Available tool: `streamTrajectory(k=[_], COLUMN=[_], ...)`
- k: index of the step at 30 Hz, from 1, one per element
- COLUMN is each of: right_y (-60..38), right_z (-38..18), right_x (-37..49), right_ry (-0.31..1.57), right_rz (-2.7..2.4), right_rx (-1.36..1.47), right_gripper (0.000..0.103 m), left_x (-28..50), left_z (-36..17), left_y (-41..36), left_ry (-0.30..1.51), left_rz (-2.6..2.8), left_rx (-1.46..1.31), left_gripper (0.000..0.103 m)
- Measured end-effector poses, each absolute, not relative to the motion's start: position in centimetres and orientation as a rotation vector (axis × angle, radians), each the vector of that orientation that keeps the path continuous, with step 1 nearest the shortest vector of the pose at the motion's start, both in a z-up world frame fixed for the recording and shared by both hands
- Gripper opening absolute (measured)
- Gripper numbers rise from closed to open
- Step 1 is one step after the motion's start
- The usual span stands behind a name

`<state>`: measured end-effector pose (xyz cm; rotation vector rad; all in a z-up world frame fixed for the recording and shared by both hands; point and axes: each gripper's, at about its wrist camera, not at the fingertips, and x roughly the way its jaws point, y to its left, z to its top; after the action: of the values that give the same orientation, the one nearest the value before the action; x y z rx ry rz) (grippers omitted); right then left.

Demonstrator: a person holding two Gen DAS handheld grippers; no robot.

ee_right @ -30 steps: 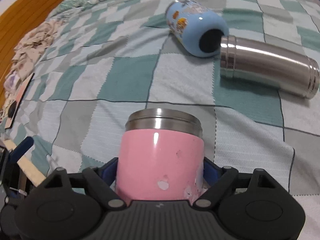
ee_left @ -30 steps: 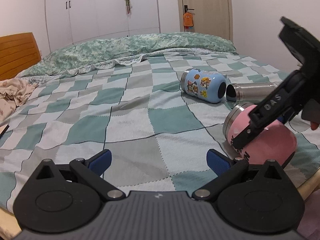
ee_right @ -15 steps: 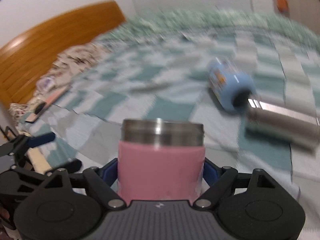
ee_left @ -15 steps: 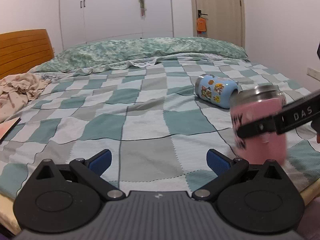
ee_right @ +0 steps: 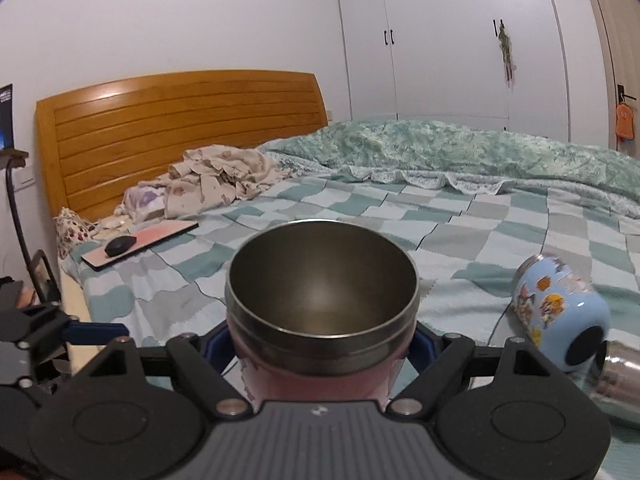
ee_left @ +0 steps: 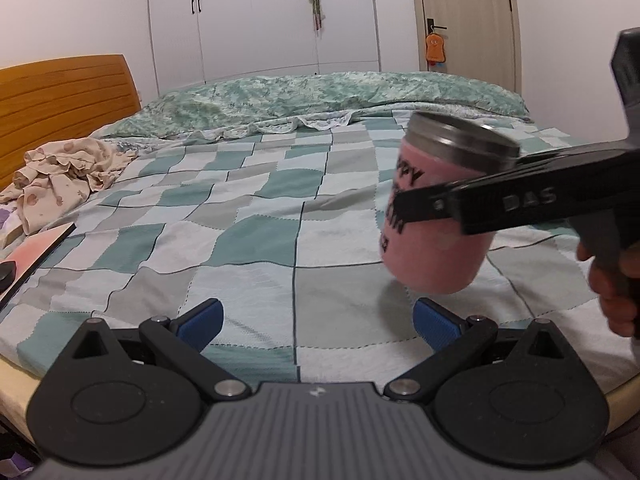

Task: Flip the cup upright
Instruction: 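Lift and rotate the pink tumbler with the right gripper, rim up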

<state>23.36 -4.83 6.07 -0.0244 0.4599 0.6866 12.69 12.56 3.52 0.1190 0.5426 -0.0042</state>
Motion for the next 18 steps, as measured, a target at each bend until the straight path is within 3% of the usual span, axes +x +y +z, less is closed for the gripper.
streamTrajectory(k=[6,14,18], right_y=[-3.4,-3.1,-4.7], right_z=[2.6,2.9,5.2], right_x=[23.5,23.0,21.7], right_ry=[0.453,0.46,0.397], right_rz=[0.699,0.7,0.731], right_rx=[-0.066,-0.099,-0.023], right_gripper=[0.083,0.085,0.095], left_x=[13.0,12.7,11.8], left_z=[2.4,2.5,3.3], left_y=[12.6,12.4,12.1], left_ry=[0.567,0.561,0.547], left_rz=[-0.01,-0.004,0.003], left_rx=[0.119,0.135,0.141], left_gripper=[0.103,0.103,0.103])
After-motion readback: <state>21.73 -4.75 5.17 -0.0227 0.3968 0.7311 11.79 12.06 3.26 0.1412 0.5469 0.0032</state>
